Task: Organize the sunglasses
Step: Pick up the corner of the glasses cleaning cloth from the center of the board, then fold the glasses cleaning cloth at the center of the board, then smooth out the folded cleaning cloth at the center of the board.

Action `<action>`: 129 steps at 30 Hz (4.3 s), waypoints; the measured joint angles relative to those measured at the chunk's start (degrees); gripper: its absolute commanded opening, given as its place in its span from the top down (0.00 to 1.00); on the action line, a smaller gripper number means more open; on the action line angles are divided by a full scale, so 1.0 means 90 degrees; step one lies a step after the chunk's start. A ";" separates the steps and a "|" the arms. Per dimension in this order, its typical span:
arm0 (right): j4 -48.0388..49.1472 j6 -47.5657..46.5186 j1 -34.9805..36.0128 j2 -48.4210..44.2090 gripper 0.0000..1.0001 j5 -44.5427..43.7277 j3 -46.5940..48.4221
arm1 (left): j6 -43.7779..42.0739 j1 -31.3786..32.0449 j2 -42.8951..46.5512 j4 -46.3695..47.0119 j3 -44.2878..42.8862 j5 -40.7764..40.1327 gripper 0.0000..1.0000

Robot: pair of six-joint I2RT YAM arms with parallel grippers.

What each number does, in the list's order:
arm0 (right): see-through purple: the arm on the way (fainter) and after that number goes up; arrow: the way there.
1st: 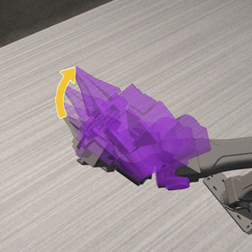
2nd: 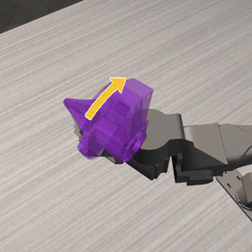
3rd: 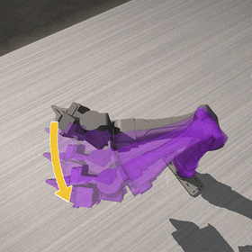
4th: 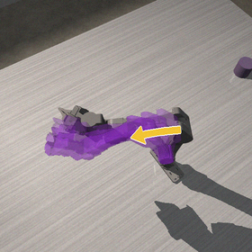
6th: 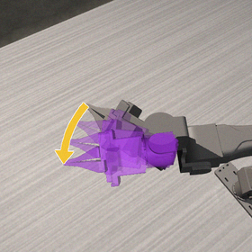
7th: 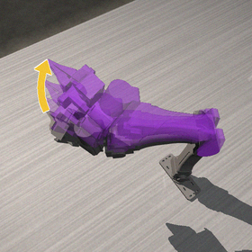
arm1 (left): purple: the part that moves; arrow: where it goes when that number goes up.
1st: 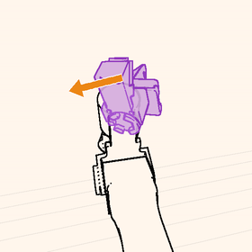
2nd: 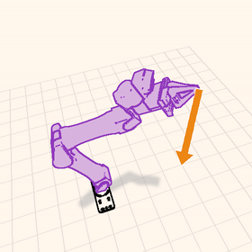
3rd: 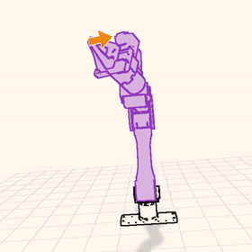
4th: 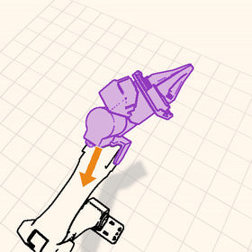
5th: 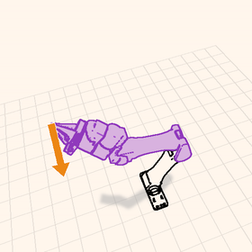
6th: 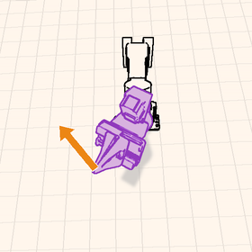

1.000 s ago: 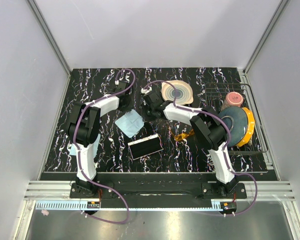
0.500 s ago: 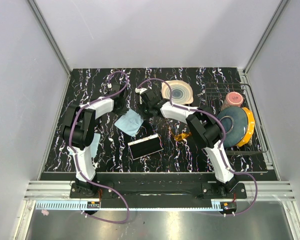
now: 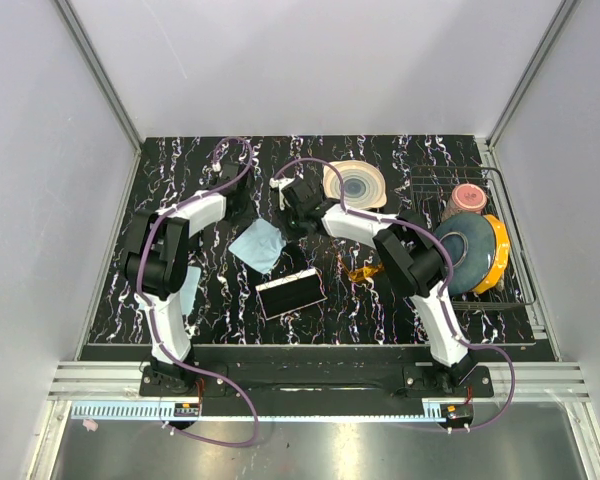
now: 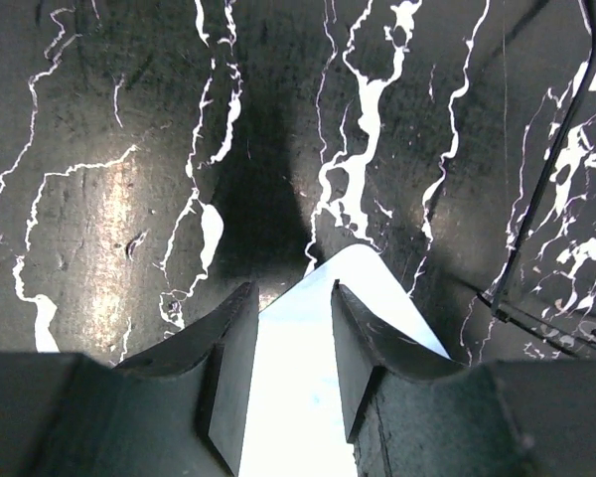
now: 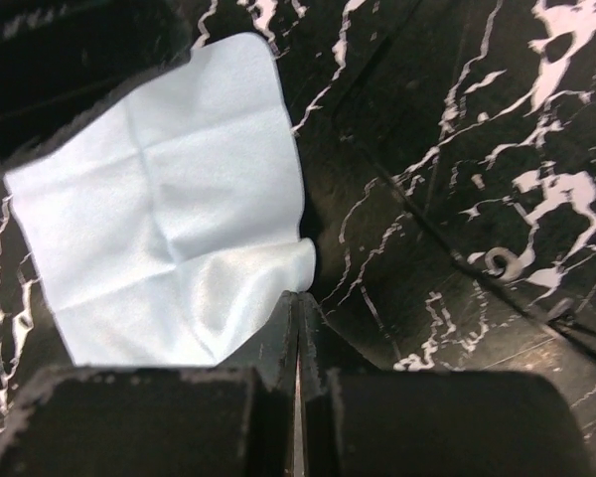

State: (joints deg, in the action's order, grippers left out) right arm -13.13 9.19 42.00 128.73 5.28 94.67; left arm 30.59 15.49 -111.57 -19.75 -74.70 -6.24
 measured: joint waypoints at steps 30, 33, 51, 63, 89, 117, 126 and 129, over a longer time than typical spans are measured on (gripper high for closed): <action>-0.0306 -0.0153 0.0568 -0.0721 1.00 0.1447 -0.0199 | 0.0563 -0.0593 0.0573 -0.0294 0.0066 0.0209 0.55; -0.0345 -0.0160 0.0627 -0.0721 1.00 0.1554 -0.0199 | 0.0612 -0.0665 0.0838 -0.0345 0.0221 0.0092 0.55; -0.0308 0.0134 0.0733 -0.0464 1.00 0.1591 -0.0267 | 0.0678 -0.0716 0.1156 -0.0469 0.1054 0.0175 0.38; -0.0119 0.0765 0.0738 -0.0328 0.95 0.1129 -0.0379 | 0.0770 -0.0716 0.1234 -0.0282 0.1479 0.0272 0.45; 0.0260 0.1236 0.0738 -0.0741 0.68 0.0896 -0.0935 | 0.0811 -0.0716 0.1506 0.0005 0.1491 0.0287 0.57; 0.0376 0.1583 0.0571 -0.0447 0.89 0.0685 -0.0896 | 0.0753 -0.0714 0.1032 0.0063 0.1421 0.0933 0.75; 0.0376 0.1634 0.0571 -0.0413 0.90 0.0685 -0.0860 | 0.0627 -0.0678 0.1032 0.0321 0.1423 0.1377 0.75; 0.0376 0.1647 0.0571 -0.0406 0.89 0.0685 -0.0852 | 0.0605 -0.0673 0.1044 0.0476 0.1447 0.1644 0.75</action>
State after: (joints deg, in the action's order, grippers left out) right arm -9.74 24.01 47.13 125.08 11.44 87.00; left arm 36.03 9.43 -102.17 -15.46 -61.67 8.56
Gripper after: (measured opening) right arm 0.106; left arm 0.252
